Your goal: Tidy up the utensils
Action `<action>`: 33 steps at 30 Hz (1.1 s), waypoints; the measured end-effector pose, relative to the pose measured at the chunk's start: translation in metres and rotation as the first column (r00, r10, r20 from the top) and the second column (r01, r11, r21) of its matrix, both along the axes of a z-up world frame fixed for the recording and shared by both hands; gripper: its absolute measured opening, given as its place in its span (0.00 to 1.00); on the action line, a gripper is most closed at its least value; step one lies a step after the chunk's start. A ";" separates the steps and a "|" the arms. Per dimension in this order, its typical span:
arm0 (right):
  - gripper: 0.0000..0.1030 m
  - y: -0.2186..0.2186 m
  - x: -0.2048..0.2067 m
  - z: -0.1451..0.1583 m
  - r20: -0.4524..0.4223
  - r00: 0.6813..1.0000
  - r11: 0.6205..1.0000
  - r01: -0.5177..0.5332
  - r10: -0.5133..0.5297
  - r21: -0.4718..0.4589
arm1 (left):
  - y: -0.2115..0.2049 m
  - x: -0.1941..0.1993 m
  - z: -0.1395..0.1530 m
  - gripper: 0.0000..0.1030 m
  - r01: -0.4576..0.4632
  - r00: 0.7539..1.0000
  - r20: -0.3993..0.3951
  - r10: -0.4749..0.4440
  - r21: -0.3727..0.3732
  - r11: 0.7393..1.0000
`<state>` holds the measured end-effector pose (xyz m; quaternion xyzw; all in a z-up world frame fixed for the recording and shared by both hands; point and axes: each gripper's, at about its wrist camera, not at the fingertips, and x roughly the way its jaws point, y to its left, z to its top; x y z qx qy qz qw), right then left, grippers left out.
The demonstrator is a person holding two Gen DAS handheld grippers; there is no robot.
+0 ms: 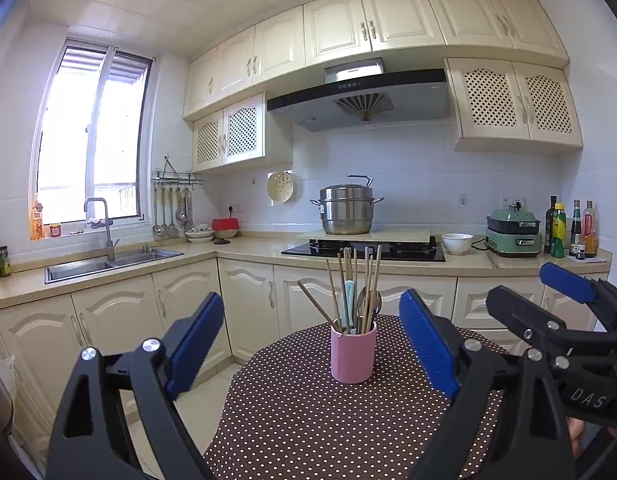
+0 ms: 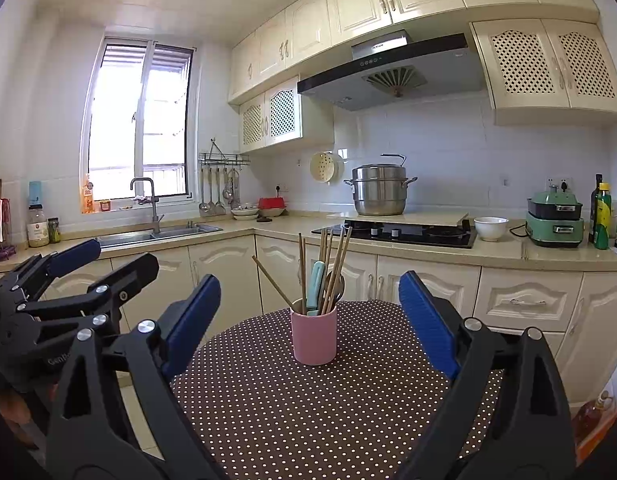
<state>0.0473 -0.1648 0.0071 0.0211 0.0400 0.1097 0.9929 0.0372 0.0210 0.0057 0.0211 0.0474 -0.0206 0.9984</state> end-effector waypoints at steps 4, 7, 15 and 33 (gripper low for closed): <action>0.87 0.002 -0.003 0.000 0.008 1.000 1.000 0.005 -0.005 -0.009 | 0.001 -0.001 -0.001 0.85 -0.011 1.000 0.003 0.012 -0.012 1.000; 0.88 0.002 -0.004 0.000 0.016 1.000 1.000 0.012 -0.012 -0.014 | 0.002 -0.001 -0.001 0.85 -0.012 1.000 0.003 0.012 -0.019 1.000; 0.89 0.003 -0.007 -0.001 0.020 1.000 1.000 0.021 -0.021 -0.015 | 0.003 -0.002 -0.003 0.85 -0.012 1.000 -0.001 0.012 -0.043 0.999; 0.89 0.009 -0.003 0.000 0.011 1.000 1.000 0.005 -0.005 -0.024 | 0.008 -0.003 -0.005 0.85 -0.029 1.000 0.002 0.029 -0.043 0.999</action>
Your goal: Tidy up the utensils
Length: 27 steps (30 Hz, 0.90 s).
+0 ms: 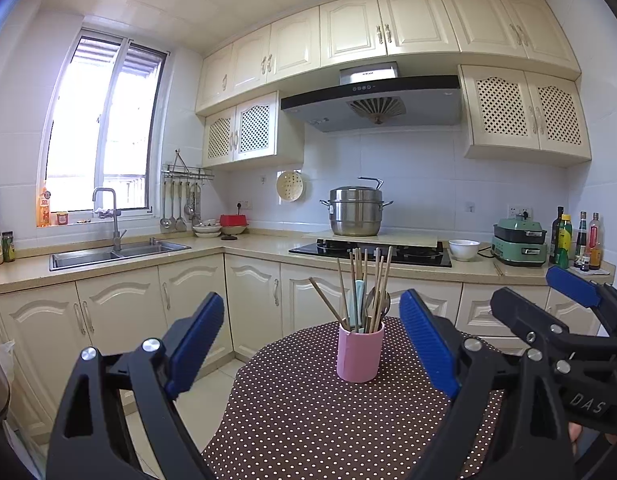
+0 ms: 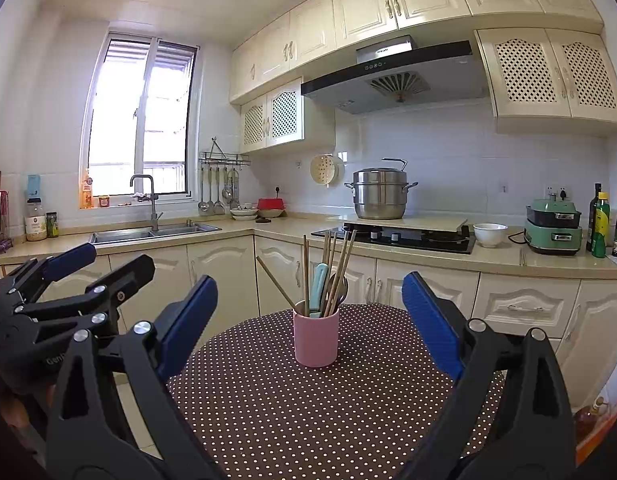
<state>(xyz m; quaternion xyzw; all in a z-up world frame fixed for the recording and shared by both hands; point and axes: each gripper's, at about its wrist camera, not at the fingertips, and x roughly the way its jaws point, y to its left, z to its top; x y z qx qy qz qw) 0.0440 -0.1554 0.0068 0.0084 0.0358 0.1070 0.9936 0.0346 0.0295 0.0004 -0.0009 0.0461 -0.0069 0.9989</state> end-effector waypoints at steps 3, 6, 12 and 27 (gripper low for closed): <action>0.89 0.000 0.001 0.000 -0.002 1.000 1.000 -0.001 0.001 0.003 | 0.000 0.000 0.000 0.85 -0.001 1.000 -0.002 0.001 0.000 1.000; 0.89 -0.001 0.002 0.000 -0.005 1.000 1.000 -0.002 0.002 0.003 | 0.002 0.001 0.000 0.85 -0.001 1.000 -0.005 0.001 -0.001 1.000; 0.89 -0.001 0.001 -0.001 -0.005 1.000 1.000 -0.002 0.002 0.003 | 0.003 0.001 0.000 0.85 -0.002 1.000 -0.004 0.002 0.001 1.000; 0.89 0.001 0.003 -0.001 -0.009 1.000 1.000 -0.004 0.004 0.003 | 0.005 0.001 -0.001 0.85 -0.008 1.000 -0.001 0.008 0.010 1.000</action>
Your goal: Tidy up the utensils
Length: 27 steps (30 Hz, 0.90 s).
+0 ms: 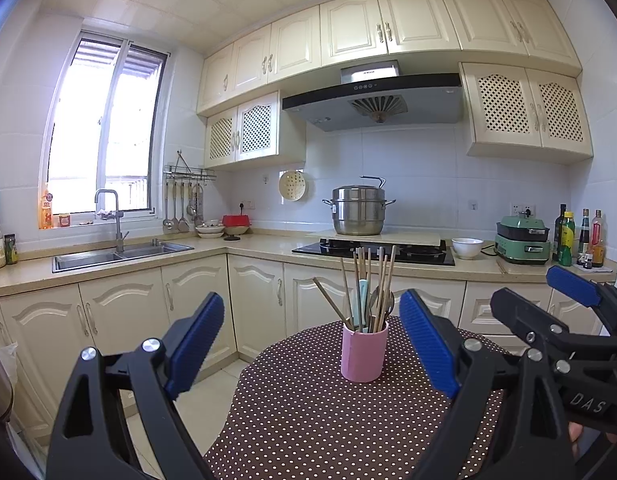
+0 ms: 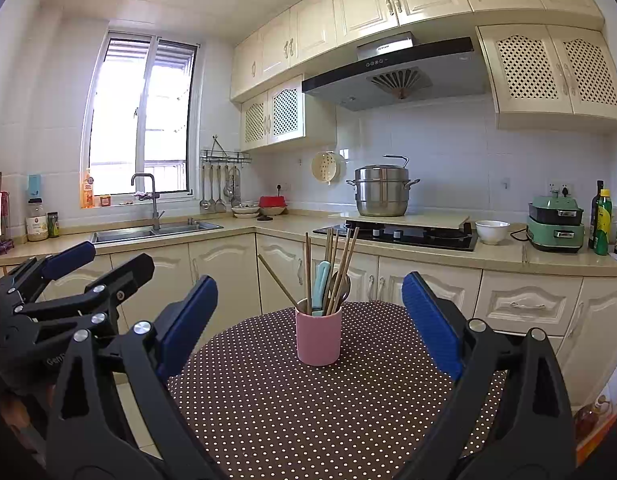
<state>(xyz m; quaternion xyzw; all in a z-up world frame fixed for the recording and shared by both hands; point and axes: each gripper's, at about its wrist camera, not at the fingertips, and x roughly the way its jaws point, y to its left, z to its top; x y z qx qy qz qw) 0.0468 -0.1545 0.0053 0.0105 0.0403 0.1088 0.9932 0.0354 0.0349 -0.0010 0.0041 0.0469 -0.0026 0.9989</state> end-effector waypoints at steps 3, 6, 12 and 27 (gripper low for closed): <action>0.89 0.000 0.001 0.000 -0.001 1.000 1.000 0.000 0.000 0.000 | 0.000 0.000 0.000 0.85 0.002 1.000 0.001 -0.002 0.002 1.000; 0.89 0.001 0.001 0.000 -0.002 1.000 1.000 -0.001 0.001 0.001 | -0.001 -0.001 0.000 0.85 -0.002 1.000 0.003 0.002 0.005 1.000; 0.89 0.001 0.001 0.001 0.000 1.000 1.000 -0.001 0.001 0.001 | -0.002 -0.002 0.000 0.85 -0.002 1.000 0.006 0.002 0.006 1.000; 0.89 0.002 -0.001 0.000 0.006 1.000 1.000 0.000 0.000 0.001 | -0.003 -0.002 0.001 0.85 0.003 1.000 0.014 -0.003 0.003 1.000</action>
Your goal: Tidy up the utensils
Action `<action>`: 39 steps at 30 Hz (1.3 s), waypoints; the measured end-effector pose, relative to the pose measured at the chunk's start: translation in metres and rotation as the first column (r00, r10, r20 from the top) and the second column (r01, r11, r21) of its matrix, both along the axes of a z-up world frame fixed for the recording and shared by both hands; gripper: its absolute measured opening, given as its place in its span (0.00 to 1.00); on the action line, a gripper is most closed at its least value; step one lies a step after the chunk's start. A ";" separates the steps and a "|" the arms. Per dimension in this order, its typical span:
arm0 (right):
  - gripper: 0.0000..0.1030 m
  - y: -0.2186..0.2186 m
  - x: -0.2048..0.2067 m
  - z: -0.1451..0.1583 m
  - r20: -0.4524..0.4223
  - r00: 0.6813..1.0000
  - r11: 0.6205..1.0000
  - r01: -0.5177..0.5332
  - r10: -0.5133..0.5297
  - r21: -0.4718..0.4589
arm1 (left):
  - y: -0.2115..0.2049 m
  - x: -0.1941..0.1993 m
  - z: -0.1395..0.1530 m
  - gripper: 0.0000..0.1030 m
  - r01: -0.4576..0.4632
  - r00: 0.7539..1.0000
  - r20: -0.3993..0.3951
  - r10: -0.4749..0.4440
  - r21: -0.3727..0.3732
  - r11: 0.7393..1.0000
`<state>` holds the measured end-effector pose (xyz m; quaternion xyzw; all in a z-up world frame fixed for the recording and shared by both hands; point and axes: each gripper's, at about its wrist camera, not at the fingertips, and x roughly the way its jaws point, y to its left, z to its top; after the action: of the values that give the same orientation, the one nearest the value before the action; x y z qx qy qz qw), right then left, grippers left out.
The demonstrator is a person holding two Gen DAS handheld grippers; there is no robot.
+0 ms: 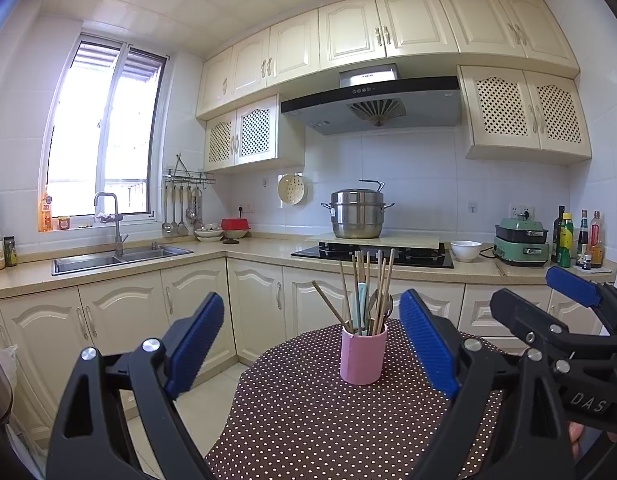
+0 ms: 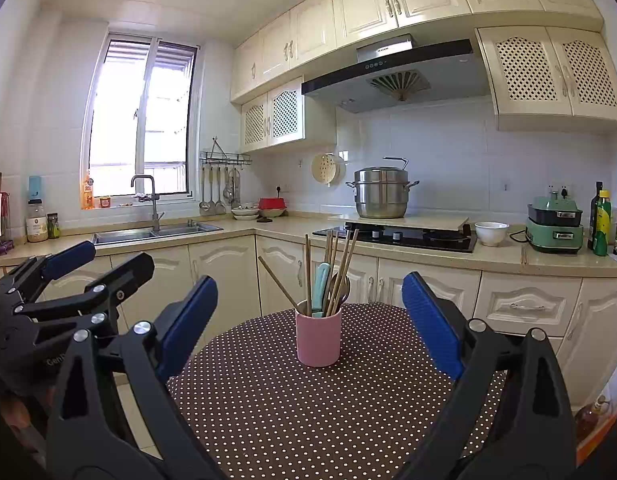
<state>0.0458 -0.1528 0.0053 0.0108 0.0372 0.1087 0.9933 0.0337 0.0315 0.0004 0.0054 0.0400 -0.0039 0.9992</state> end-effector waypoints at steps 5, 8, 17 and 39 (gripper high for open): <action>0.89 0.000 -0.001 0.000 -0.001 1.000 1.000 0.001 -0.001 -0.001 | -0.001 -0.001 0.000 0.85 -0.002 1.000 -0.001 0.002 0.002 1.000; 0.89 0.000 -0.001 0.000 -0.003 1.000 1.000 -0.002 0.002 0.004 | -0.001 -0.002 0.000 0.85 -0.003 1.000 0.001 0.003 0.005 1.000; 0.89 -0.002 -0.002 0.000 -0.001 1.000 1.000 0.000 0.000 0.006 | -0.002 -0.002 0.000 0.85 -0.002 1.000 0.001 0.002 0.007 1.000; 0.89 -0.004 0.000 0.000 -0.004 1.000 1.000 0.002 -0.002 0.010 | -0.004 -0.004 0.000 0.85 -0.001 1.000 0.001 0.001 0.008 1.000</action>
<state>0.0458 -0.1563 0.0051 0.0159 0.0386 0.1077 0.9933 0.0294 0.0276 0.0003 0.0094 0.0394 -0.0031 0.9992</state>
